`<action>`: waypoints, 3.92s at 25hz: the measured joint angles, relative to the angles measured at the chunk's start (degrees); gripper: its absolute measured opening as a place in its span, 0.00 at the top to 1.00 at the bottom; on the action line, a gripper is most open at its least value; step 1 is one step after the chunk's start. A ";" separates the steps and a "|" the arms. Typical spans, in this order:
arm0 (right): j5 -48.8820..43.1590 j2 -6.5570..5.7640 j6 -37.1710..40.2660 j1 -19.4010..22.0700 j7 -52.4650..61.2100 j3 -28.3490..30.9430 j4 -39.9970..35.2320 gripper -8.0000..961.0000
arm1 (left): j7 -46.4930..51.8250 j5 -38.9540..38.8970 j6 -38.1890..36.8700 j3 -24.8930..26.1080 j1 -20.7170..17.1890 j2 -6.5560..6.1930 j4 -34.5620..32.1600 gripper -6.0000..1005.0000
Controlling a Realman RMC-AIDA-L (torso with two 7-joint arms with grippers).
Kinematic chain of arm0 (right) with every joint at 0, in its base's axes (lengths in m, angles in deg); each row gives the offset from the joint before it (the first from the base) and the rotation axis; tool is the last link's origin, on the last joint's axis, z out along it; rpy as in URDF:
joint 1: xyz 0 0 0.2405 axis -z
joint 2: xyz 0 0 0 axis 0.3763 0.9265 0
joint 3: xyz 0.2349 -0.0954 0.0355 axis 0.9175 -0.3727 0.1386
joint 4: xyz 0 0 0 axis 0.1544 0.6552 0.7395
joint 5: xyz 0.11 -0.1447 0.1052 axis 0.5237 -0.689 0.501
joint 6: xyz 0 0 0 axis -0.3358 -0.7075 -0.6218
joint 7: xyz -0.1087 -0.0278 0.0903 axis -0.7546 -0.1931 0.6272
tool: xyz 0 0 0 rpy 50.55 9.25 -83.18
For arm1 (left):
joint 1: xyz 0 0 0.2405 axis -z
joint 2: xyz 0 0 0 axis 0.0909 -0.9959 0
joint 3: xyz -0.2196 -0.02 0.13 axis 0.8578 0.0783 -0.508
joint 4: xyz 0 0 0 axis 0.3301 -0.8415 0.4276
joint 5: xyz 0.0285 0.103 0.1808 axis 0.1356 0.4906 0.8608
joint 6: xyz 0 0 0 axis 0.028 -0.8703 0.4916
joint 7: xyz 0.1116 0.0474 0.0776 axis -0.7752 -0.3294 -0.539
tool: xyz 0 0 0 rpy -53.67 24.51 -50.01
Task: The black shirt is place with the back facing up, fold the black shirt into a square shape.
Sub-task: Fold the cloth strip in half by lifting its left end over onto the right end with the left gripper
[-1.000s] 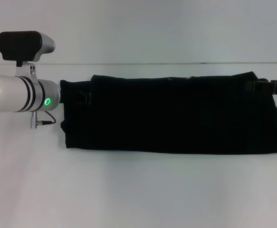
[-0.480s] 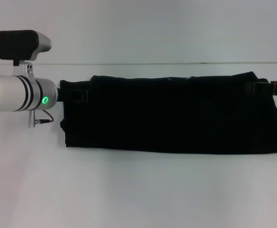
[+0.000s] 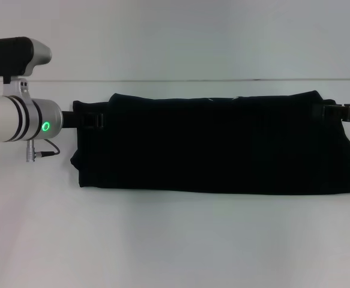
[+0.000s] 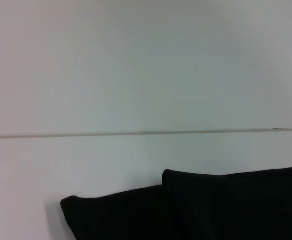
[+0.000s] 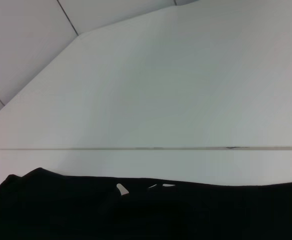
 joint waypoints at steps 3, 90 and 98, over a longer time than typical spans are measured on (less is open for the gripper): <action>0.00 -0.01 -0.03 0.00 0.00 0.02 -0.08 0.39 | 0.01 0.00 -0.32 0.45 -0.50 0.14 -0.55 0.92; 10.15 0.06 24.33 0.62 -16.49 -3.35 -5.64 0.04 | 25.56 3.57 -33.67 14.34 -6.54 -3.91 -2.14 0.08; 10.66 -0.11 24.35 0.71 -16.52 -3.32 -5.82 0.04 | 26.96 3.63 -33.60 14.32 -6.59 -3.92 -1.33 0.08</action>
